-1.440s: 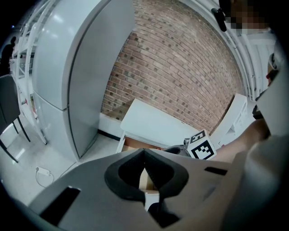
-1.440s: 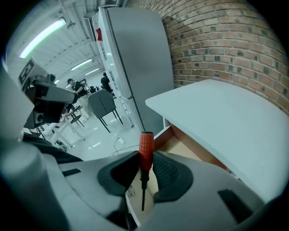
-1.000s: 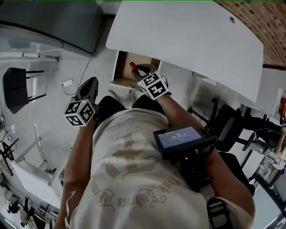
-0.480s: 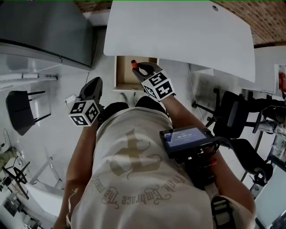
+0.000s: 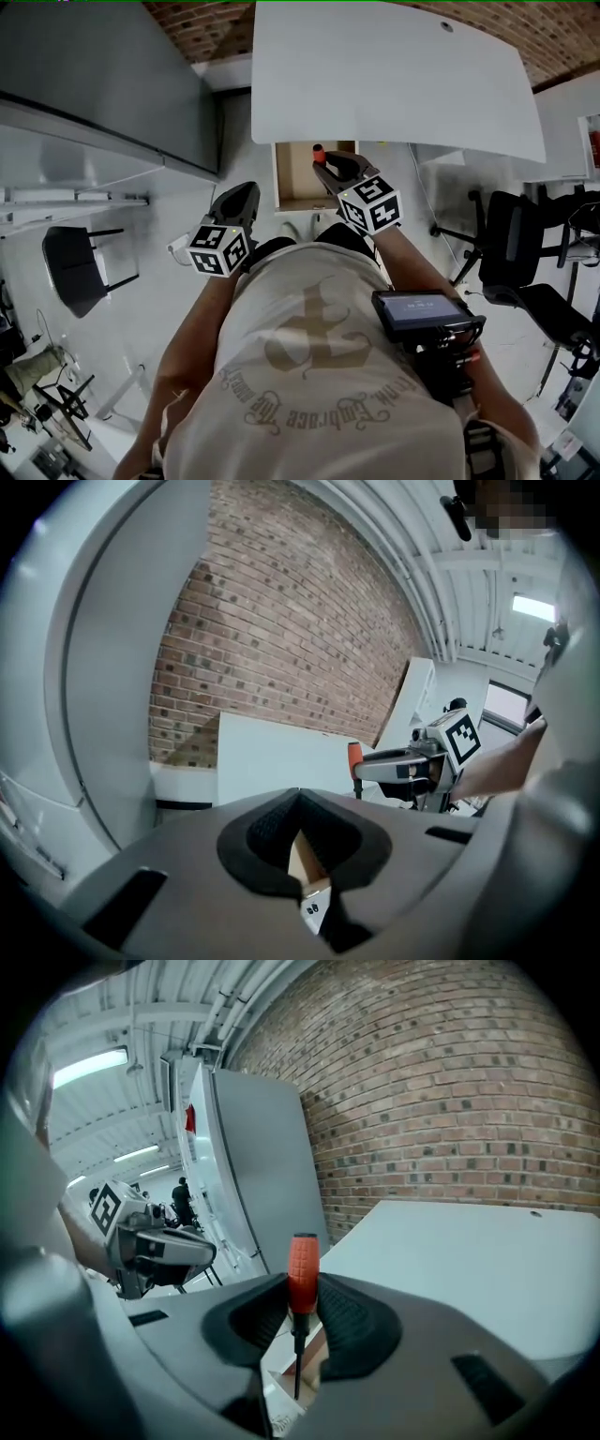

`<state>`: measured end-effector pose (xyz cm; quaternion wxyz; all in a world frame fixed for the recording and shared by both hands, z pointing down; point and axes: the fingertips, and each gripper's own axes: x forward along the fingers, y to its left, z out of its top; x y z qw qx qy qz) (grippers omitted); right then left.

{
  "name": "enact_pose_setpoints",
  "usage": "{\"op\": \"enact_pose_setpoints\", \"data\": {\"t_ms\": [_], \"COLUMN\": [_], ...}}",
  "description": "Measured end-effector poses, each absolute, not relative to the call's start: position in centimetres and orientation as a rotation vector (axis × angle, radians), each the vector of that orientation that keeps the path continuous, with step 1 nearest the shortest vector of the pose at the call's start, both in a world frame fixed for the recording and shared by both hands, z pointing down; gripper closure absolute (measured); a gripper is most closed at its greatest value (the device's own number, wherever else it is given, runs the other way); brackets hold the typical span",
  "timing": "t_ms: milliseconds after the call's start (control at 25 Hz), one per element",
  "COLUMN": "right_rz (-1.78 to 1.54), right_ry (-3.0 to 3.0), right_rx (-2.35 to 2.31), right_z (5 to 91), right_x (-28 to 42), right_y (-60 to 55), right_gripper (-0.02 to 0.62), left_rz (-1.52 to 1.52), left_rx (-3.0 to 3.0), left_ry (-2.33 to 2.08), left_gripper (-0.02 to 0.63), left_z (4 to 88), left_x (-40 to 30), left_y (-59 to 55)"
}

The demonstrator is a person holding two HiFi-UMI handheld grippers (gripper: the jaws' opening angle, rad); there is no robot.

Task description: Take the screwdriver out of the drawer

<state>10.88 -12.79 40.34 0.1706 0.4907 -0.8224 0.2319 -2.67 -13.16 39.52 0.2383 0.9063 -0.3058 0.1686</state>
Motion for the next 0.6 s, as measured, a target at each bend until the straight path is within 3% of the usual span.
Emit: {"op": "enact_pose_setpoints", "data": {"t_ms": [600], "right_rz": [0.697], "right_ry": [-2.272], "right_rx": [1.65], "right_z": [38.1], "right_x": [12.2], "right_y": [-8.8], "right_gripper": [0.488], "left_rz": [0.48], "left_rx": [2.606], "left_ry": [-0.554], "left_gripper": [0.586], "left_z": [38.7], "left_x": [0.3], "left_y": [-12.0]}}
